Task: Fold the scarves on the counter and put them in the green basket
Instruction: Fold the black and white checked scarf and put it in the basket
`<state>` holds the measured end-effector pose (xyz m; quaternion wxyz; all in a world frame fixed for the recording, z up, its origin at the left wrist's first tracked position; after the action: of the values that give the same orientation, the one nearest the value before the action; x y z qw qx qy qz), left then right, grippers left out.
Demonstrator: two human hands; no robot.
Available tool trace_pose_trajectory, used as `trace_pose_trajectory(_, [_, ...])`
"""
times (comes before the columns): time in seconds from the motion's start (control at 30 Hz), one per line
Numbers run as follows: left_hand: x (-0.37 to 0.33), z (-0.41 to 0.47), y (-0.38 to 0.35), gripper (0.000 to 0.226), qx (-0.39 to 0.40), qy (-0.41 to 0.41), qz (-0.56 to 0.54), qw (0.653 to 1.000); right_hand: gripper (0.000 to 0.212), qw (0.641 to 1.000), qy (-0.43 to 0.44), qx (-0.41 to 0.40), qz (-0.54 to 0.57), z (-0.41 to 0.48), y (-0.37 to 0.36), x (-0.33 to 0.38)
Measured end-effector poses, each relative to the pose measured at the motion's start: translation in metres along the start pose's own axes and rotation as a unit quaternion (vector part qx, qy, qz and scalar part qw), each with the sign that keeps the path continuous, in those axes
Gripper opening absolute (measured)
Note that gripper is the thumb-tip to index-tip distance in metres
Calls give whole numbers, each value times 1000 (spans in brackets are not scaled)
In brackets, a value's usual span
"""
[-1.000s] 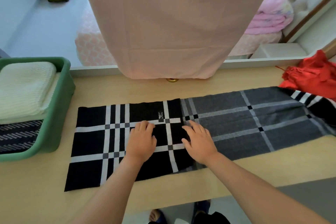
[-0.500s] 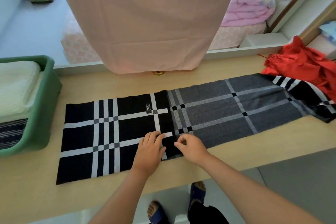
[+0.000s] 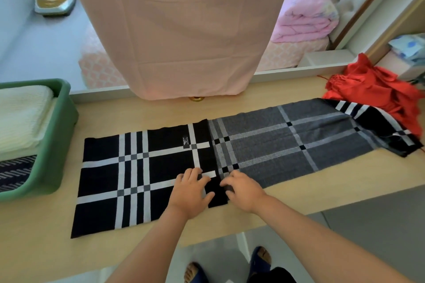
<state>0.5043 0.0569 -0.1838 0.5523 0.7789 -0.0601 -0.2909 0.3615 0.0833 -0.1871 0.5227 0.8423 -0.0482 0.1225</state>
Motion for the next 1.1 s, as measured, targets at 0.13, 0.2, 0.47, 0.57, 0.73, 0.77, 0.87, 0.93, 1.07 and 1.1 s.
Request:
trace_pose_trajectory(0.13, [-42,44,17,44,12,-15,-56,998,29,993,-67,-67,75,-8,51,-64])
trace_pose_trajectory(0.2, [-71,72,20,43,33,-36,-68,996,28,987,-110,-79,84,-16,76,-111])
trace_pose_trajectory(0.47, [-222,180,1,43,61,-62,-146,985,31,955,-272,-104,60,-74,133,-322])
trace_pose_trajectory(0.57, [-279,218,-23,44,84,-62,-153,983,39,958,-271,-82,43,-82,132,-388])
trace_pose_trajectory(0.73, [-357,283,-62,47,124,-59,-116,984,62,972,-234,-3,3,-75,118,-463])
trace_pose_trajectory(0.77, [-369,294,-69,49,134,-55,-113,983,64,974,-228,9,-1,-75,113,-474])
trace_pose_trajectory(0.87, [-398,318,-92,52,179,-48,-77,980,63,981,-193,15,-16,-75,108,-495])
trace_pose_trajectory(0.93, [-414,332,-101,45,182,-45,-23,982,55,987,-155,-29,-11,-71,119,-504])
trace_pose_trajectory(1.07, [-453,362,-100,36,135,-62,-42,988,43,968,-182,-171,-31,-80,159,-553])
trace_pose_trajectory(1.1, [-466,369,-100,37,126,-75,-59,987,46,958,-207,-194,-48,-86,166,-570])
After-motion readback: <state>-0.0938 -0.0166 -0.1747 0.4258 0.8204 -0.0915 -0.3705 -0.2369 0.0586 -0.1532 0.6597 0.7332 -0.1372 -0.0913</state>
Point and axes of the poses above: each hand's wrist, its own z-axis towards the middle knuckle, its own y-axis out of the back of the hand, x = y × z, the point moved 9 cm from there along z, towards the middle knuckle, and after that the axes turned 12 degrees about -z, right-handed, at the moved point
